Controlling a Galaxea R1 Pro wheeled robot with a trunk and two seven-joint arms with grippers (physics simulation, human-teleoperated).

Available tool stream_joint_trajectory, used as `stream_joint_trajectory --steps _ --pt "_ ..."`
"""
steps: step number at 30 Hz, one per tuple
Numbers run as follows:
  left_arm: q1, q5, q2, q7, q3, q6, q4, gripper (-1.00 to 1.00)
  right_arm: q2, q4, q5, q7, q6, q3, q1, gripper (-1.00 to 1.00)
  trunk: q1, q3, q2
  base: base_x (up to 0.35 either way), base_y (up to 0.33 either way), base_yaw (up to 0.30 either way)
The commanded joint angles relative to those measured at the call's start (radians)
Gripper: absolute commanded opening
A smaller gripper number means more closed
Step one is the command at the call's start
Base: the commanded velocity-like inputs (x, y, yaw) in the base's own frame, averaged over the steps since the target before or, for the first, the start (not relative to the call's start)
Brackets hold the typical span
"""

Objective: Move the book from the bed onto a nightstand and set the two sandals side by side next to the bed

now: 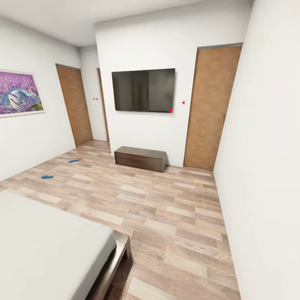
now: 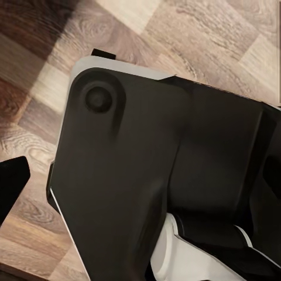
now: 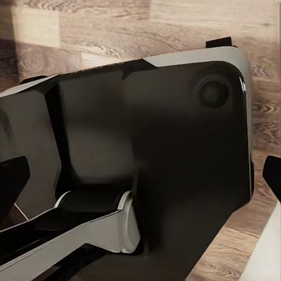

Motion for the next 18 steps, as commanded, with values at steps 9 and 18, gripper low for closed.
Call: stream_joint_trajectory --steps 9,18 --pt "-0.001 0.011 0.0 -0.004 -0.007 -0.004 0.002 1.0 -0.001 0.001 0.008 0.002 0.002 -0.008 -0.001 1.0 0.001 -0.001 -0.001 0.167 -0.031 -0.022" --pt "-0.001 0.013 0.001 -0.004 -0.006 -0.004 0.002 1.0 -0.001 0.001 0.008 0.002 0.002 -0.007 -0.001 1.0 0.001 -0.001 -0.001 0.168 -0.004 -0.003"
